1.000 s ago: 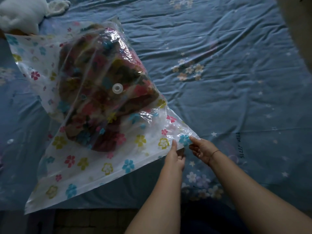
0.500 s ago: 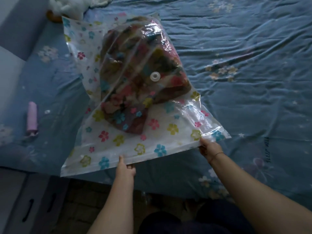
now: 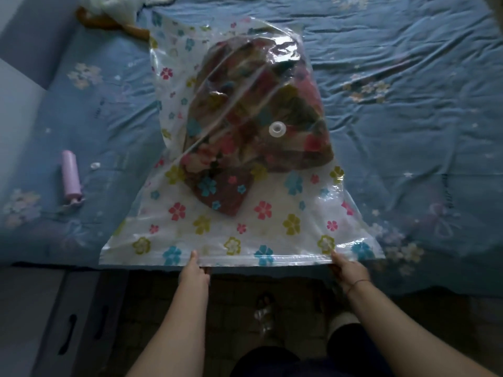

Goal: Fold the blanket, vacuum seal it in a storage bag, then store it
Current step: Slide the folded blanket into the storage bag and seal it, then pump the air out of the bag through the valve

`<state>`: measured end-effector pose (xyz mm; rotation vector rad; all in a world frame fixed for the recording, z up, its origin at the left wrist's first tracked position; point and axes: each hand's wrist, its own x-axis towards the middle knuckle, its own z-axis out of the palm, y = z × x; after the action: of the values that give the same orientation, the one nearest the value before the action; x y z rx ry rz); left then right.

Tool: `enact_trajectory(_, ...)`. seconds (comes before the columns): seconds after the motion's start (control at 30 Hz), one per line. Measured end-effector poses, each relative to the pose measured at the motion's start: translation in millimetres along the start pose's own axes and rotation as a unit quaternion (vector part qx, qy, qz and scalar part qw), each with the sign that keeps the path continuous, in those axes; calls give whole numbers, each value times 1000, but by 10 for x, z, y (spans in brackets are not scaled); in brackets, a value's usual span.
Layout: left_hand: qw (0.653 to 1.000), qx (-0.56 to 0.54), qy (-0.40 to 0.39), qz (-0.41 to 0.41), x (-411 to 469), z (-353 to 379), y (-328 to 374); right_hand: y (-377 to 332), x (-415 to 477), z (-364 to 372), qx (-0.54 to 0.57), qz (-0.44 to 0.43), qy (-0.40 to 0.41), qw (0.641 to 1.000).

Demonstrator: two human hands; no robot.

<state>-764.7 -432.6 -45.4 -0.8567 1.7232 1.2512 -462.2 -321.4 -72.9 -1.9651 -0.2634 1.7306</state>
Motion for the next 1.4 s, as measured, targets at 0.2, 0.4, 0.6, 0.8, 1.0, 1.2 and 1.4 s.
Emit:
enact_trajectory(0.2,999,26,31,8,52,-529,-130,692,-252,-241,7,51,26,998)
enact_trajectory(0.4,1000,5,-5,-20,-3,-776,-427,753,-464,-460,2,65,24,998)
enact_trajectory(0.6,991,94,-86,-39,-140,-931,-523,712,-725,-341,-163,215,-91,959)
enact_trajectory(0.8,984,117,-112,-68,-302,-1164,-274,777,-1106,406,-229,113,-221,941)
enact_trajectory(1.0,990,-25,-116,82,-302,-1299,563,671,-1470,1577,-287,-82,-320,899)
enact_trajectory(1.2,983,-53,-71,162,229,-1478,1699,709,-1822,3058,-323,-192,-391,840)
enact_trajectory(1.4,979,-51,-54,190,1045,-1662,2885,1130,-1917,4768,-326,-220,-387,834)
